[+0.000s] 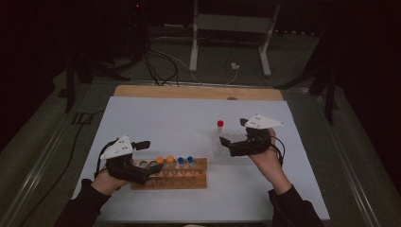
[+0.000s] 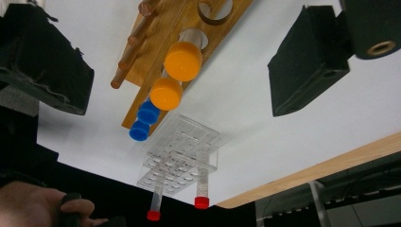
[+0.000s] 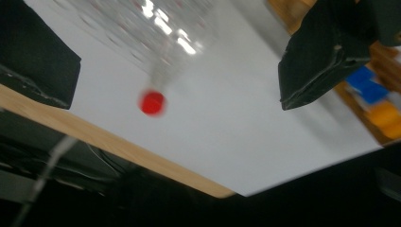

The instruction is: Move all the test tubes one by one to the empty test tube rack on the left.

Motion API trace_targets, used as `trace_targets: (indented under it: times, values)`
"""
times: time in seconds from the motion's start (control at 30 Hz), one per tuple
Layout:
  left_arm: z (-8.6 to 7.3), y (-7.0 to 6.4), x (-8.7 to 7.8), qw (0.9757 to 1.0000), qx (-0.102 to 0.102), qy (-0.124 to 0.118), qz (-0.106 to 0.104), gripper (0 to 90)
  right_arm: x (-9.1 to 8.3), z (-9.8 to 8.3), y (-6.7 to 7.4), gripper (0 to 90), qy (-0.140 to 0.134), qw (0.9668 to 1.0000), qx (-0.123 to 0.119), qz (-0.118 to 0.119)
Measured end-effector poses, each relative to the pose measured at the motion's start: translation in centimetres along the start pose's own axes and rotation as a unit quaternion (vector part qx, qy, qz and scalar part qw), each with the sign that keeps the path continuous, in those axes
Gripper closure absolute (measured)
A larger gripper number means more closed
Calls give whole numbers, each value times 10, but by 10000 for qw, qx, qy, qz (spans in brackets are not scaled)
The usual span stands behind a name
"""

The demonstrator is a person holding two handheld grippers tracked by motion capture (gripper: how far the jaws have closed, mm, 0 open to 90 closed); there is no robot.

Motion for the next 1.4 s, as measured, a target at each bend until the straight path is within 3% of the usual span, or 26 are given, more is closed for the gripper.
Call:
trace_targets:
  times: [0.33,0.5,0.63,0.77,0.87,0.97,1.07,1.4]
  values:
    - [-1,4,-3,9999,-46,-97,119,52,-16,-35,-29,0,185,9974,321,-625]
    - [-3,4,-5,9998,-62,-110,151,52,-19,-48,-39,29,372,9931,426,-1025]
    - [-3,5,-7,9997,-84,-133,191,52,-18,-55,-49,58,495,9901,557,-1192]
    - [-3,6,-7,9997,-70,-125,174,52,-11,-64,-56,187,660,9862,669,-1366]
    - [-3,6,-7,9998,-71,-119,166,52,-8,-69,-62,338,724,9839,778,-1438]
    - [-3,6,-7,9998,-88,-110,144,52,-5,-71,-66,456,735,9840,900,-1349]
    - [-3,5,-6,9998,-68,-92,134,52,-2,-72,-67,545,781,9848,853,-1299]
    - [-3,5,-7,9998,-72,-83,150,52,3,-71,-67,736,817,9841,695,-1415]
Point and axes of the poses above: each handheld gripper's, and its own axes: x roughly forward along the jaws, z roughly out of its top, y roughly to its left, the point moved 1 cm from there along x, roughly forward along the jaws, and after that the axes turned 2 degrees about y, right-handed, at the moved point
